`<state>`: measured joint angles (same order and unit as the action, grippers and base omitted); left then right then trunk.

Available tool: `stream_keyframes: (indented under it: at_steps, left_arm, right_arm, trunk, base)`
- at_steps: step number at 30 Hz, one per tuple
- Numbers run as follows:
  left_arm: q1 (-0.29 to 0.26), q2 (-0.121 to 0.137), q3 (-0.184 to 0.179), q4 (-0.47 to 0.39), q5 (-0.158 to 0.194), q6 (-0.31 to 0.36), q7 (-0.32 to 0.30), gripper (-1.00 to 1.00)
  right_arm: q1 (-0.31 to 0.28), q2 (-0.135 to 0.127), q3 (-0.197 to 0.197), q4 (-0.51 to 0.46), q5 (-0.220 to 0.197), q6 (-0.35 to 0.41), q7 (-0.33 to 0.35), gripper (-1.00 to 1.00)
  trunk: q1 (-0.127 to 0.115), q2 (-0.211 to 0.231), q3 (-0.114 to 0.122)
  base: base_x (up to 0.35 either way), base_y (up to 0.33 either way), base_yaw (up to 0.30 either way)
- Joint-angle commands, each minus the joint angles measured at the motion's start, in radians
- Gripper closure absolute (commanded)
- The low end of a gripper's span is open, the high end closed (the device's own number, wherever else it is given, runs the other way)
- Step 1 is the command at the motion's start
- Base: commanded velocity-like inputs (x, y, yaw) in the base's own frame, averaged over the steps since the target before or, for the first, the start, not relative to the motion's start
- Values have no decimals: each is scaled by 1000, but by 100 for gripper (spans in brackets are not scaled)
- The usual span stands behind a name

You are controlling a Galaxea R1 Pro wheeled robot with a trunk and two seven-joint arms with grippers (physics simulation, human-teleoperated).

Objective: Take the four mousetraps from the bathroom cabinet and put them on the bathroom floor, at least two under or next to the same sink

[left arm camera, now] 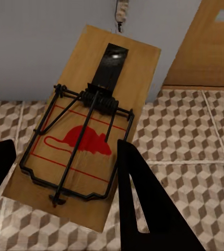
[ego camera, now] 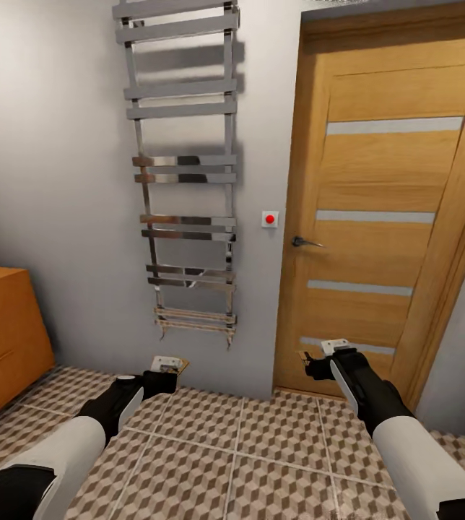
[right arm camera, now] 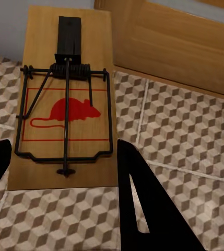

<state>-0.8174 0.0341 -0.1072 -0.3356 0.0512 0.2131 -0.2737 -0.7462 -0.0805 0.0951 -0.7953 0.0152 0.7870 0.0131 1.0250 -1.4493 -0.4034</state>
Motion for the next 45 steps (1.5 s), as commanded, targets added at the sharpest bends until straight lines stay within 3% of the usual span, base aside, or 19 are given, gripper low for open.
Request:
stream_keyframes:
  at_steps: [1, 29, 37, 41, 45]
  left_arm:
    - [0, 1, -6, -2, 6, 6, -1, 100]
    - [0, 2, -3, -3, 7, 5, 1, 100]
    - [0, 2, -3, -3, 7, 5, 2, 100]
    - [0, 3, -2, -5, 8, 6, 6, 100]
    - [0, 3, -3, -4, 32, 8, 6, 100]
  right_arm:
    - [-1, -1, 4, -1, 2, 5, 1, 100]
    - [-1, -2, 4, -1, 3, 2, -1, 100]
    - [-1, -3, 5, -1, 6, -5, 1, 100]
    - [-1, -1, 5, 0, 4, -58, 1, 100]
    - [-1, -2, 5, 11, 3, -81, 1, 100]
  trunk:
    - [0, -1, -1]
    - [0, -1, -1]
    - [0, -1, -1]
    - [0, -1, -1]
    - [0, -1, -1]
  base:
    - [0, 0, -284]
    - [0, 0, -284]
    - [0, 0, -92]
    - [0, 0, -8]
    - [0, 0, -6]
